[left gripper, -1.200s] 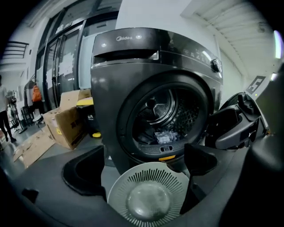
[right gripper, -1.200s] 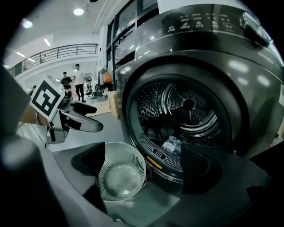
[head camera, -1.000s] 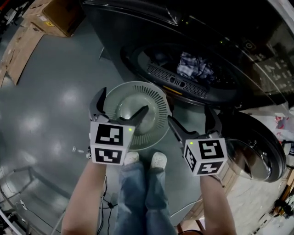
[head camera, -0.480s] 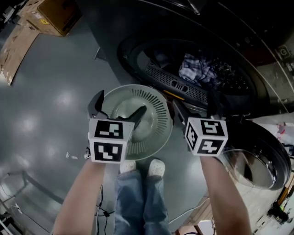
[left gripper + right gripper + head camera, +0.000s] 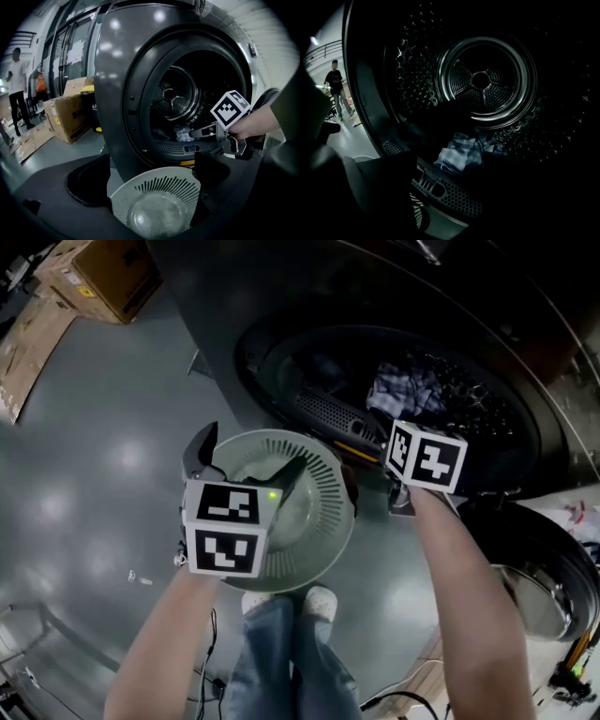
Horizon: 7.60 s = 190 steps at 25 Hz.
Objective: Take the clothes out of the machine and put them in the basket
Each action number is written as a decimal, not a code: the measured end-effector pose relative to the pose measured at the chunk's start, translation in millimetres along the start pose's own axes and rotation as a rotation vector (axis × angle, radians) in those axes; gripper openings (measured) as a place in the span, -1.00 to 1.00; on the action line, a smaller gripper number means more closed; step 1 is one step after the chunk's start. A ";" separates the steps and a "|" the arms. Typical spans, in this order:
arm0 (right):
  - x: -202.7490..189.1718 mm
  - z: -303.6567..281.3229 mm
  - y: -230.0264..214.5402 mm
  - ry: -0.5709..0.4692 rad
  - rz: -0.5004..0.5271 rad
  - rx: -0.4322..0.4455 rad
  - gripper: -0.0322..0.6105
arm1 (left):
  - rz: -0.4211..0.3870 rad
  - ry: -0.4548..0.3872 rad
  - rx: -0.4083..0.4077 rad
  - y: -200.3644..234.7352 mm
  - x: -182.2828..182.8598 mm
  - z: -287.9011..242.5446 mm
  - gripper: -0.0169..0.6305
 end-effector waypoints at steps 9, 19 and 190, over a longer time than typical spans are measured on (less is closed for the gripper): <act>-14.3 -60.5 -7.7 0.172 0.061 0.003 0.40 | -0.003 -0.022 0.007 5.1 -4.4 -38.1 0.79; -22.4 -67.0 -12.2 0.275 0.210 -0.024 -0.76 | 0.016 -0.002 0.016 7.8 -11.9 -41.7 0.79; -51.5 95.5 149.4 0.174 0.127 0.433 0.39 | 0.314 0.195 0.201 57.1 -41.7 141.4 0.79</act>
Point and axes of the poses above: the fingertips, and each gripper's own axes: z backward along the fingers, y to its left, x out of its top, the point moved 5 cm from there along z, backward along the fingers, and after that the axes turned 13 degrees about -y, right-handed, at the moved point
